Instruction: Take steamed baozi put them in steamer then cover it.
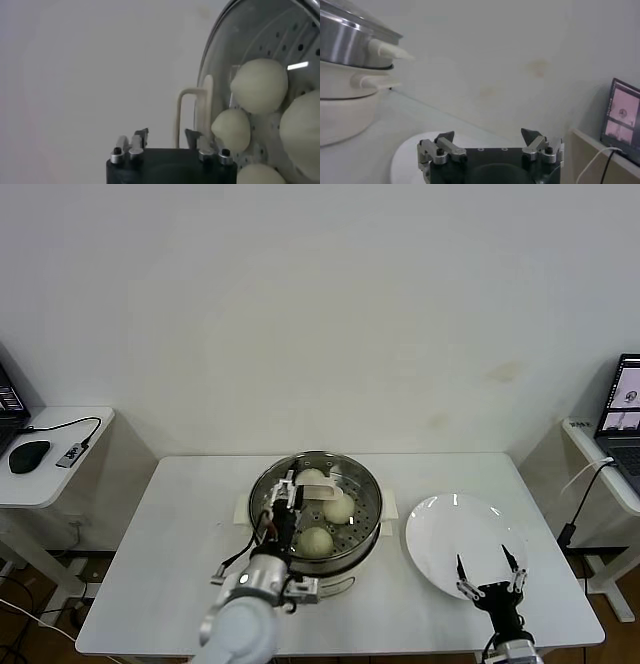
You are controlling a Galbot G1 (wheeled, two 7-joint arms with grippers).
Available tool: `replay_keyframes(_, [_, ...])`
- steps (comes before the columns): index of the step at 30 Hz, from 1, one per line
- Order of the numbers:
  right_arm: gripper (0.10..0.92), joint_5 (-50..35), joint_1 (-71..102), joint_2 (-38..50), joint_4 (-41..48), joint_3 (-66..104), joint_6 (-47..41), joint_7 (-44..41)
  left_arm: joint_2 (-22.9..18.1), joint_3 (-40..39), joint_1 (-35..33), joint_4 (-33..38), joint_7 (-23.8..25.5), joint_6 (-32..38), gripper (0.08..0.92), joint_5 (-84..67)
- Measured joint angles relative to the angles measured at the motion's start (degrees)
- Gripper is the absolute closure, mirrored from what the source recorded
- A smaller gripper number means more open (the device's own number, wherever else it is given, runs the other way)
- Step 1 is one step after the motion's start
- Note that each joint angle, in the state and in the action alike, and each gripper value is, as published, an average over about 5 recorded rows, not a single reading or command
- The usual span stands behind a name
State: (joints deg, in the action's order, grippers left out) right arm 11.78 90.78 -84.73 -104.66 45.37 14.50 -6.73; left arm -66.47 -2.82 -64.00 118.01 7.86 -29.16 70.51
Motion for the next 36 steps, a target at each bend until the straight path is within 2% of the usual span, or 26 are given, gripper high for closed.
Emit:
replay_keyframes(4, [0.203, -0.43, 0.29, 0.49, 0.01, -0.45, 0.11, -0.21, 2.22, 3.46, -5.43, 5.14, -2.7, 1.34, 0.188, -4.96])
replay_keyframes(10, [0.203, -1.49, 0.57, 1.13, -0.42, -1.32, -0.09, -0.6, 3.03, 13.14, -16.75, 10.85, -9.41, 6.8, 0.177, -19.0])
replay_keyframes(19, [0.203, -4.32, 2.25, 2.27, -2.03, -3.9, -1.57, -0.95, 0.36, 29.89, -30.45, 6.94, -17.68, 24.43, 0.177, -52.55])
replay_keyframes(26, [0.203, -8.37, 5.03, 4.46, -3.91, -5.17, -3.12, -2.44, -1.05, 34.93, -38.08, 3.68, -19.31, 32.76, 0.177, -72.09])
replay_keyframes(36, [0.203, -12.26, 9.1, 5.73, -7.12, -6.19, -4.89, -4.17, -2.76, 37.24, -42.92, 0.2, -17.55, 37.76, 0.177, -83.14])
